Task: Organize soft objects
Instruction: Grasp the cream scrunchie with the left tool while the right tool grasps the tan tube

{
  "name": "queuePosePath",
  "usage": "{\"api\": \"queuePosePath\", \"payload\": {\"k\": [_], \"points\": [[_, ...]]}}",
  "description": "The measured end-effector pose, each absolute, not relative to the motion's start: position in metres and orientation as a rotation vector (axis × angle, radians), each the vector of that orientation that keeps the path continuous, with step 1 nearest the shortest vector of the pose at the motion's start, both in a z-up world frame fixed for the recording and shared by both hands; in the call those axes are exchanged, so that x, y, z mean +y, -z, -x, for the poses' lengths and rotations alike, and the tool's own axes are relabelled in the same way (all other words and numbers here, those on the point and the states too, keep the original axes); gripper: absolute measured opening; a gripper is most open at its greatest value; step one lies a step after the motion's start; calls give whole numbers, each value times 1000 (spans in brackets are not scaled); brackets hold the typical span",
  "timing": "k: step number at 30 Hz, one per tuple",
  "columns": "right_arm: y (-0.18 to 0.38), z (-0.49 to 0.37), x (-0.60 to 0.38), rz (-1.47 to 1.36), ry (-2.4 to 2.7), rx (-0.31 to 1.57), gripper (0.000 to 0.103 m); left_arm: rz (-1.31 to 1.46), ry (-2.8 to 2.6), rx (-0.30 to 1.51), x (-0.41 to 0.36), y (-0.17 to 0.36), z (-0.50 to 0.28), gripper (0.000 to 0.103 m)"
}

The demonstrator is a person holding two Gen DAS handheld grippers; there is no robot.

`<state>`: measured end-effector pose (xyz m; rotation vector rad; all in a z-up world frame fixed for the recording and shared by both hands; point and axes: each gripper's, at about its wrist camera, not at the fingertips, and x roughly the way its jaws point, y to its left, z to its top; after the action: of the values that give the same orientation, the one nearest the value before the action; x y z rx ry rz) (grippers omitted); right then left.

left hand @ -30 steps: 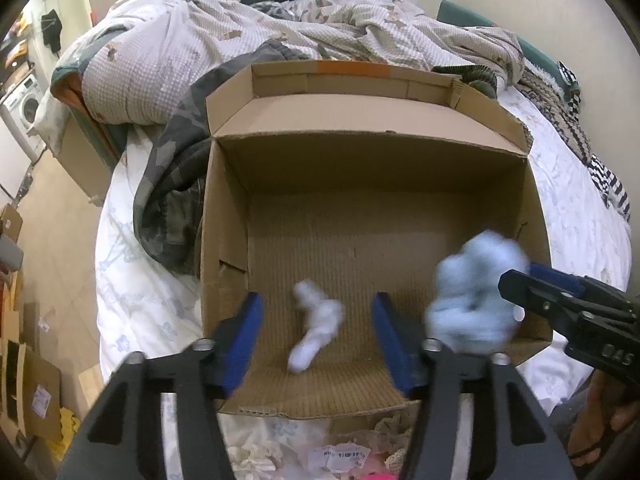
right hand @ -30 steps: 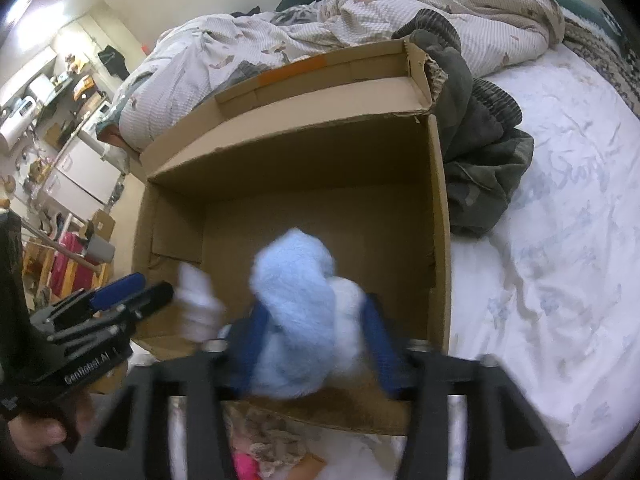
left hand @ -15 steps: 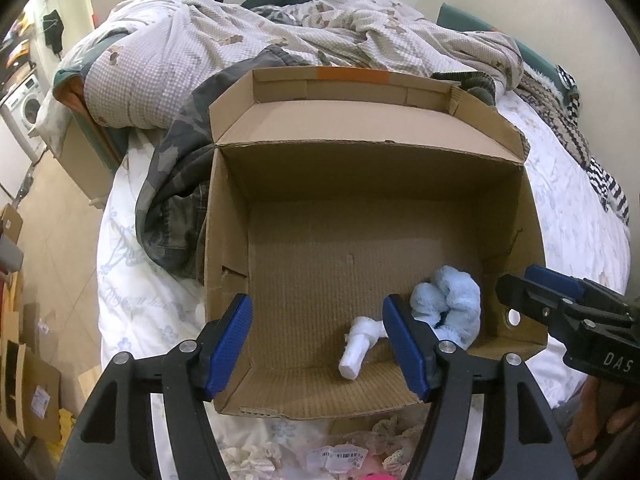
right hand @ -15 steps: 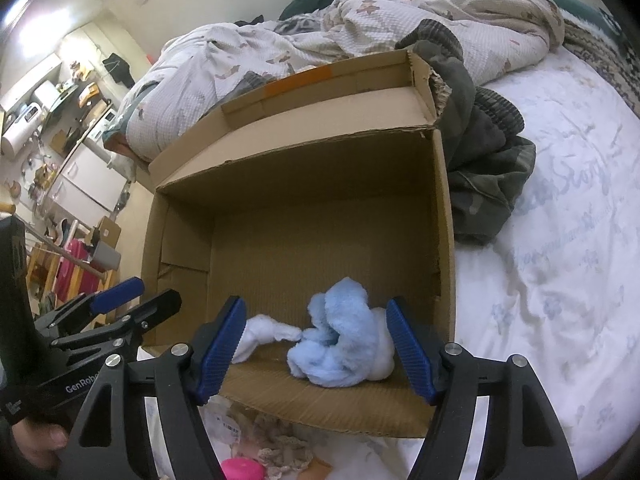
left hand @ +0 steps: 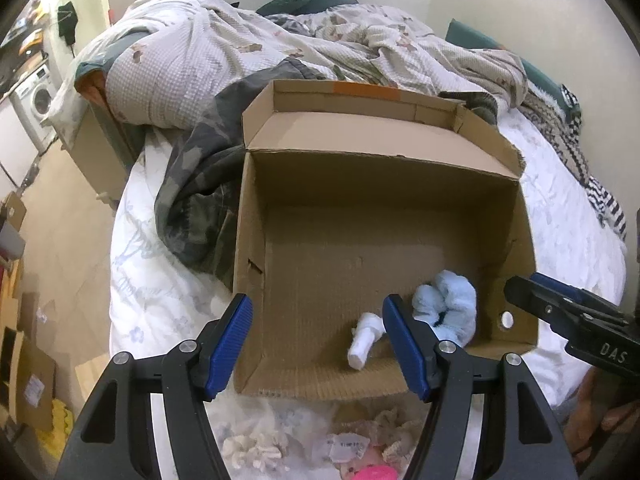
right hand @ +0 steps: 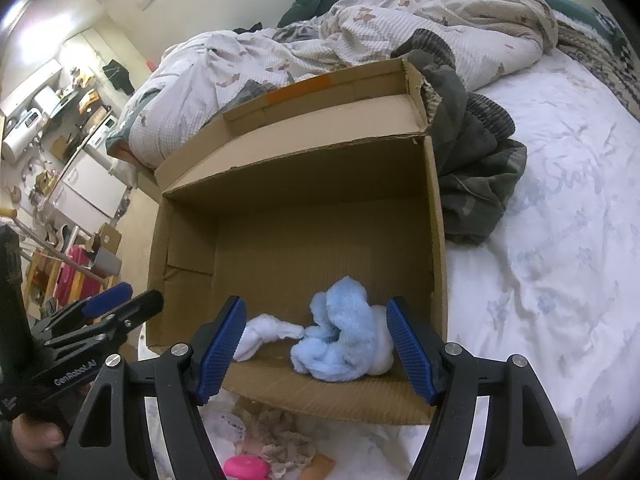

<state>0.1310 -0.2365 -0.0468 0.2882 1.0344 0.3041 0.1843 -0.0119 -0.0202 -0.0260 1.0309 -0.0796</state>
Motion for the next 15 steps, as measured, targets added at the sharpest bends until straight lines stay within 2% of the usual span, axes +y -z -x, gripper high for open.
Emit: {"api": "queuePosePath", "payload": {"k": [15], "points": [[36, -97, -238, -256, -331, 1022, 77, 31, -11, 1015, 26, 3, -141, 65]]}}
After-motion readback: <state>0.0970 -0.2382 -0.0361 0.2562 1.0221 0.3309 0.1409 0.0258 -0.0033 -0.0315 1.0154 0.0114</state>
